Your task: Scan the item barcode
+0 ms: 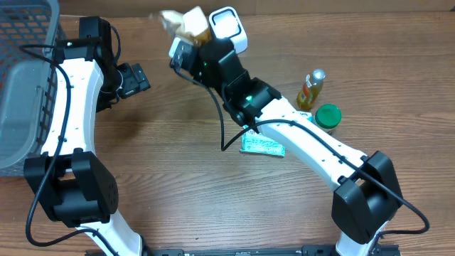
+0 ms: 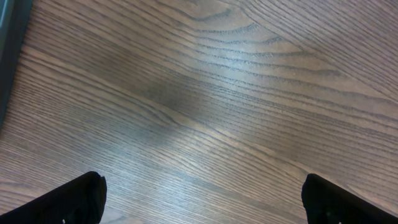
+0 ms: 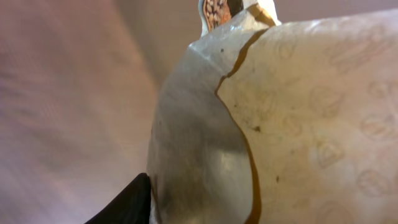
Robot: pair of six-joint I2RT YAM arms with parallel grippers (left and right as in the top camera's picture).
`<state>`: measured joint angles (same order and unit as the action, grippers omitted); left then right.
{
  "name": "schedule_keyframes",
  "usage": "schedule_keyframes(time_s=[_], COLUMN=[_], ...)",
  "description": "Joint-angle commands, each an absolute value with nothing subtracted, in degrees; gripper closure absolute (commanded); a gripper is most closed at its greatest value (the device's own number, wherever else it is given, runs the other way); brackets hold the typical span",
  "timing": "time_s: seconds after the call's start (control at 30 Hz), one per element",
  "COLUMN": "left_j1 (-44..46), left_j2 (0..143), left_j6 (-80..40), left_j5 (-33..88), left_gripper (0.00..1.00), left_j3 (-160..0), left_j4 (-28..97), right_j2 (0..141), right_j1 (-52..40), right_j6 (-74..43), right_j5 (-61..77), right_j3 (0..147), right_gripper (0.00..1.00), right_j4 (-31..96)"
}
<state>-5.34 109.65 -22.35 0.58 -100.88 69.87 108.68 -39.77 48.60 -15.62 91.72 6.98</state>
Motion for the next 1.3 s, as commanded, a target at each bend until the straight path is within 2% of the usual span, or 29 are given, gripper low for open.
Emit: schedule_keyframes(time_s=[0.0, 0.23, 0.57, 0.9, 1.27], left_j1=[-5.45, -5.45, -5.45, -5.45, -5.45], left_j2=[109.4, 109.4, 109.4, 109.4, 109.4], left_j6=[-22.26, -22.26, -22.26, -22.28, -22.26], left_j5=[-0.19, -0.19, -0.19, -0.19, -0.19], left_gripper=[0.01, 0.0, 0.0, 0.01, 0.01], left_j3=[-102.1, -102.1, -102.1, -102.1, -102.1], left_j4=[69.82, 69.82, 69.82, 69.82, 69.82], right_j2=[107.72, 113.78, 123.72, 128.2, 129.03], right_j1=[-36.88, -31.7, -28.51, -28.29, -28.25], right_j6=[55.44, 62.08, 64.47, 71.0, 70.3], right_j5=[-18.96, -18.39, -17.74, -17.28, -16.23], right_j3=[93.19, 93.19, 93.19, 93.19, 93.19], right_gripper=[0.96, 0.96, 0.96, 0.96, 0.96], right_j4=[3.14, -7.51, -21.54, -21.91, -15.77])
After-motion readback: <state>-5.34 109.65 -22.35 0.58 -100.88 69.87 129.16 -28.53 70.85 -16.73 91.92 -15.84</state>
